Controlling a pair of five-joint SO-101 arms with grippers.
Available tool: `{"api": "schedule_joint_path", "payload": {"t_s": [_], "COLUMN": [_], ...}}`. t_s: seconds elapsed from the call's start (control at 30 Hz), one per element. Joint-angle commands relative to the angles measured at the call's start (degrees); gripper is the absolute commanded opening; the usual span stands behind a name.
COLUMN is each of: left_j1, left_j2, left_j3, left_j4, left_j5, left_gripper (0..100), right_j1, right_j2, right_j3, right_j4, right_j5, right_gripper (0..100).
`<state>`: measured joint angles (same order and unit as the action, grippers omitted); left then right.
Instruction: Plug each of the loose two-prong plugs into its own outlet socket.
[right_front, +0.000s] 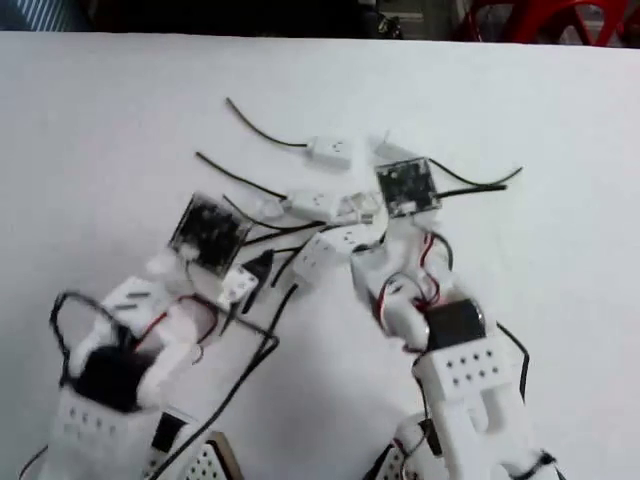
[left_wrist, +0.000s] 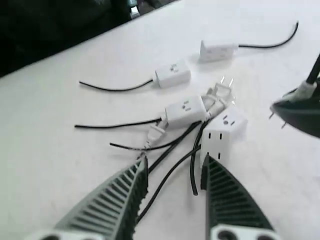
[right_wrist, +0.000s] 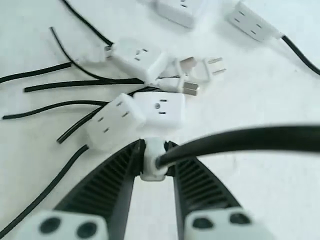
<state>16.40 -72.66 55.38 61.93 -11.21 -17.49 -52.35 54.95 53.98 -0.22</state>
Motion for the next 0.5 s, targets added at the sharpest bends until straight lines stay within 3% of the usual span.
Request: {"api": "schedule_joint_path", "payload": {"t_s": [0.0,0.2,0.47], "left_j1": [1.3,2.7,4.8], "left_j2": [16.0,31.9,51.8], "left_j3": [-9.1,-13.1,-19.1], "left_j4": [1.3,0.8,-6.3], "left_j5": [-0.4,1.6,1.8], "left_gripper": [19,34,34], "right_j1": [5.1,10.5,15.6], "right_j2": [5.0,12.0,17.6], "right_j3": [-0.3,-0.2,-0.2], "right_j4": [-6.1,-11.4,-13.7], "right_j5": [-3.6,-10.9,-11.7], "right_gripper": [1.7,1.7,1.7]}}
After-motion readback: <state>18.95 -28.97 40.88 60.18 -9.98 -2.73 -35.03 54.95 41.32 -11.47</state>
